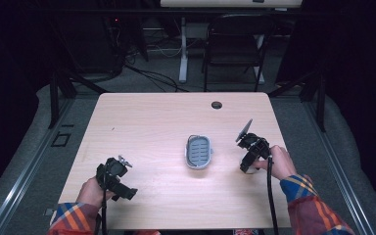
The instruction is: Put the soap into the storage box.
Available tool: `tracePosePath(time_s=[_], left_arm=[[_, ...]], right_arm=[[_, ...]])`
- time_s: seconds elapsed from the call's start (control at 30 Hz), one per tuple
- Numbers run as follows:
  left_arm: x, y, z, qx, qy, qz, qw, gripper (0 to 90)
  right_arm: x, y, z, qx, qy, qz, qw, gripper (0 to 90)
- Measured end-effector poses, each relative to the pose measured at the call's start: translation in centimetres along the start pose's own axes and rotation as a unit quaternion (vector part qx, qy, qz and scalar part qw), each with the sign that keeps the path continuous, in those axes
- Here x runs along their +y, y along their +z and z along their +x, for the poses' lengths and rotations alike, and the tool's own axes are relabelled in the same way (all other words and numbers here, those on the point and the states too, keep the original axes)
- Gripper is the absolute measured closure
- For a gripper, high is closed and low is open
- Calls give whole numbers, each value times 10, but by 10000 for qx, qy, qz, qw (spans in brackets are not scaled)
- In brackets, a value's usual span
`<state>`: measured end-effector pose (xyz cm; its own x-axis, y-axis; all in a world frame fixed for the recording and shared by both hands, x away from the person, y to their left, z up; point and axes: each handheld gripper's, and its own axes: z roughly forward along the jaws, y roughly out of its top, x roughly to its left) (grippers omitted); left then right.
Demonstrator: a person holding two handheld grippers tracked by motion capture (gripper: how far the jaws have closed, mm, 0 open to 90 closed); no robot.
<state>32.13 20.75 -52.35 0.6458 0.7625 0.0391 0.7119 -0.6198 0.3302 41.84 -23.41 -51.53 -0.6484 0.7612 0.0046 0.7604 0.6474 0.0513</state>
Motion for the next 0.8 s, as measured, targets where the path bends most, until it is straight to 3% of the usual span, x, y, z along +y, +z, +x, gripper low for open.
tracePosePath(time_s=[0.2, 0.27, 0.3, 0.7, 0.8], left_arm=[[0, 0, 0, 0, 4, 2, 10000, 0], [0, 0, 0, 0, 1, -2, 10000, 0], [0, 0, 0, -3, 0, -11, 10000, 0], [0, 0, 0, 2, -4, 3, 10000, 0], [0, 0, 0, -4, 4, -3, 10000, 0]], right_arm=[[4, 0, 4, 4, -30, -98, 9999, 243], [8, -3, 5, -25, -126, 41, 9999, 243], [8, -2, 6, -7, -79, -69, 9999, 243], [21, -6, 15, -18, -256, -43, 9997, 243], [23, -7, 17, 3, -220, -144, 9997, 243]])
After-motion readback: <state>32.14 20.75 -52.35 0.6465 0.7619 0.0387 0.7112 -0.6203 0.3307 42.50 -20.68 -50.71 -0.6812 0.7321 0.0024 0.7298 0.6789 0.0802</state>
